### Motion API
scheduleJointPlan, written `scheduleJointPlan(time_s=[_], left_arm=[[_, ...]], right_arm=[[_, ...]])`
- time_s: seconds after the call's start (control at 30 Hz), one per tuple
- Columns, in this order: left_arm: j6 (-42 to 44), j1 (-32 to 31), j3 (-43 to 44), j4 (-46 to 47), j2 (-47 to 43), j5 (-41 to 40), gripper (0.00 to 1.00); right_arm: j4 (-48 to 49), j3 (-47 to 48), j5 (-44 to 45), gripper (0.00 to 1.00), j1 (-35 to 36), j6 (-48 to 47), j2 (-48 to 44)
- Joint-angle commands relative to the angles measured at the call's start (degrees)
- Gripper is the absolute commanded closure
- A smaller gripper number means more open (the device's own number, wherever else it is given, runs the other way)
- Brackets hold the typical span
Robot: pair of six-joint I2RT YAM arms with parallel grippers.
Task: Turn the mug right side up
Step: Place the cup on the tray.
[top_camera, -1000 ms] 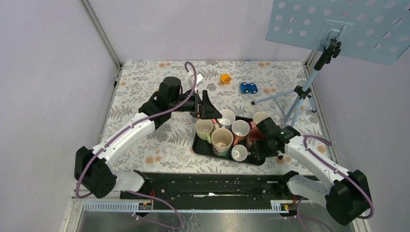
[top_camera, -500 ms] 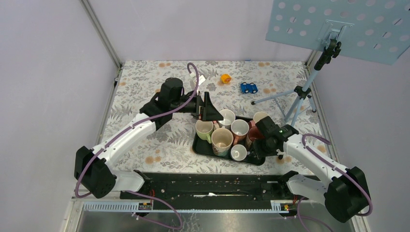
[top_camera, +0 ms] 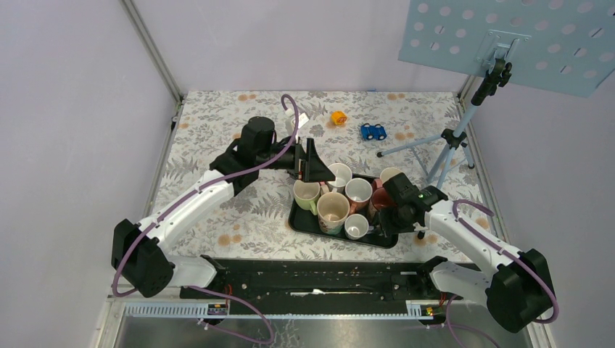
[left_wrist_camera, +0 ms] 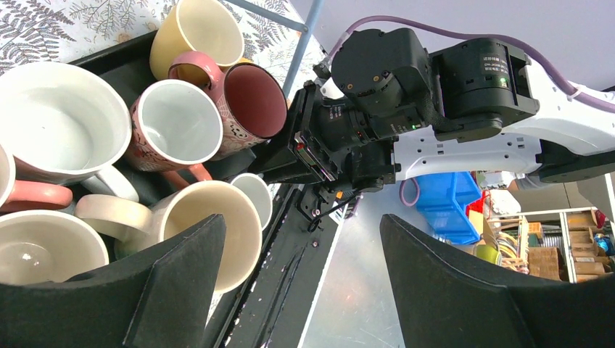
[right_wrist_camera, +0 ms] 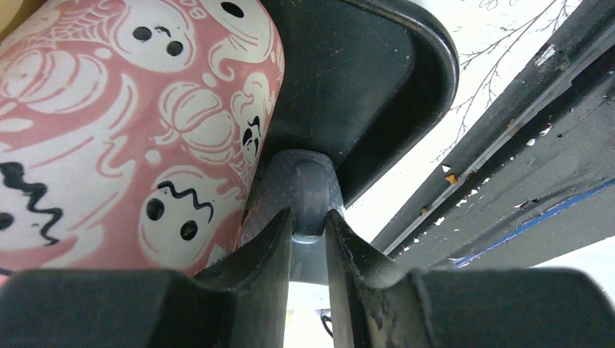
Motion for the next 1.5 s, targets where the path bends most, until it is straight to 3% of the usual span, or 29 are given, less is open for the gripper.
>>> scheduleJointPlan(time_s=[0.0, 1.07, 1.47], left_arm=[[1.1, -0.33, 1.77, 1.42, -1.59, 0.06, 0.18], [1.75, -0.4, 2.28, -0.86, -1.57, -2.05, 0.18], [4.82, -0.17, 4.27, -8.29, -4.81, -14.01, 0.17]], right_arm=[[0.54, 2.09, -0.72, 0.7, 0.39, 0.04, 0.41], [-4.27, -2.99, -1.35, 0.7, 0.41, 0.32, -12.83], [-11.7, 2.89, 3.82, 0.69, 0.4, -11.24, -20.04]])
